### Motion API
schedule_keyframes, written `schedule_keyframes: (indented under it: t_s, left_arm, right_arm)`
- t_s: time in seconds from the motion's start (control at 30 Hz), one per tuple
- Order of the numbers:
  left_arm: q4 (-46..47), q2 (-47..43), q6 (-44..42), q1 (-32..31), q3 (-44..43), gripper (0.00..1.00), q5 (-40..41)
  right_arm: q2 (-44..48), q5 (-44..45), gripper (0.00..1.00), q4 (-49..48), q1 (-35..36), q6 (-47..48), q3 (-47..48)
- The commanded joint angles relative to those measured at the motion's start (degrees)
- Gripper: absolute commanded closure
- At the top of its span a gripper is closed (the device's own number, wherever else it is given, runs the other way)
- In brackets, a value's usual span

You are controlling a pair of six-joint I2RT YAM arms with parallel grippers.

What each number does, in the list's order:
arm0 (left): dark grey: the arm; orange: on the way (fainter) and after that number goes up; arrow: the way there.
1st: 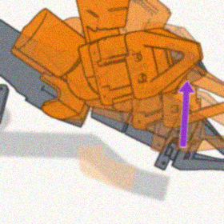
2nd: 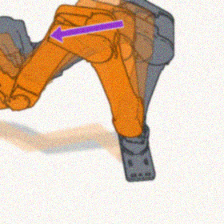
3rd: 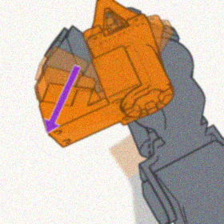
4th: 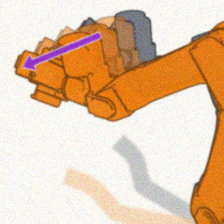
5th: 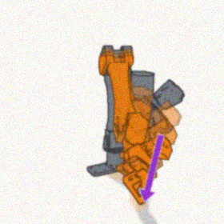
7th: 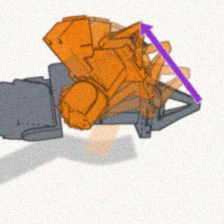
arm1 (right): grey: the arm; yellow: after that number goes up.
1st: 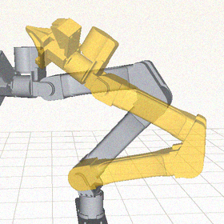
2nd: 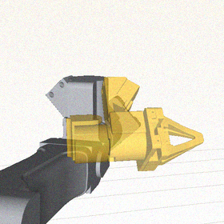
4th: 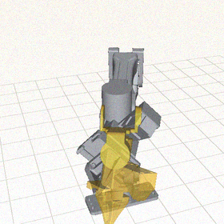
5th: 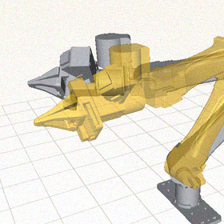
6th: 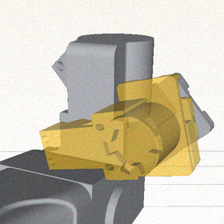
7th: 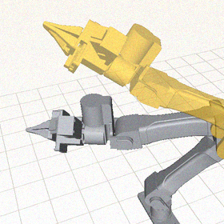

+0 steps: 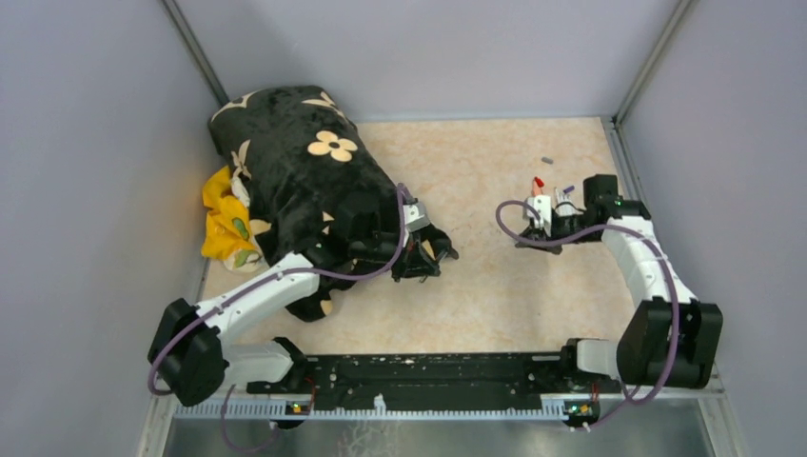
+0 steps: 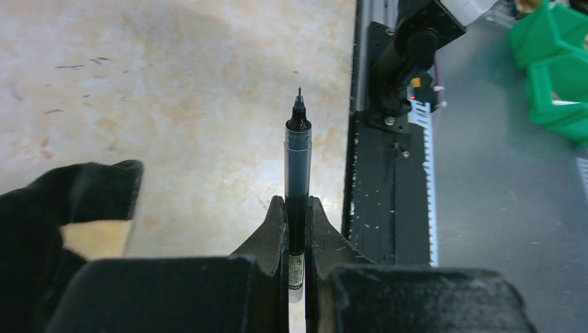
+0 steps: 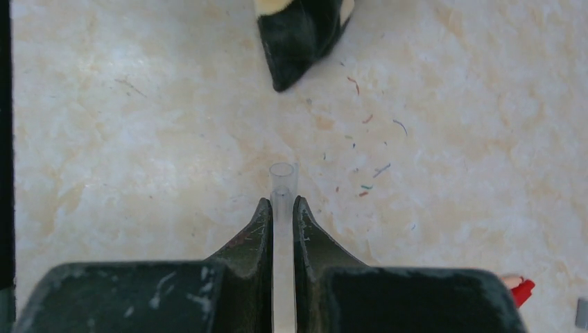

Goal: Insert the pens into the pen caps
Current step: Insert the pen cap onto the pen.

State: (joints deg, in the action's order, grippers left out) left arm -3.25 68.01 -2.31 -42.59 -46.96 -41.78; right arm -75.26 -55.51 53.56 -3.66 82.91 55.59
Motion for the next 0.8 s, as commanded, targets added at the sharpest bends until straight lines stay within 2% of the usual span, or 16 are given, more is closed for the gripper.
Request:
schedule_keyframes:
  t_s: [0.0, 0.17, 0.37, 0.77]
  left_arm:
    - [9.32, 5.06, 11.07, 0.23, -0.76, 1.0, -10.25]
    - [9.12, 11.55, 15.57, 0.07, -3.33, 1.0, -12.25]
    - [4.89, 18.49, 16.53, -1.48, -8.24, 1.0, -12.47]
    - [-6.09, 26.61, 17.43, -3.81, -15.6, 1.0, -16.95]
  right_arm:
    - [4.98, -13.88, 1.0, 3.5, -0.34, 6.46, -2.29]
    - [6.09, -17.56, 1.0, 6.27, -0.21, 11.46, -2.94]
    - [6.18, -17.52, 1.0, 9.39, 0.43, 18.23, -3.99]
    - [4.38, -7.08, 1.0, 17.17, 2.95, 42.81, 0.26]
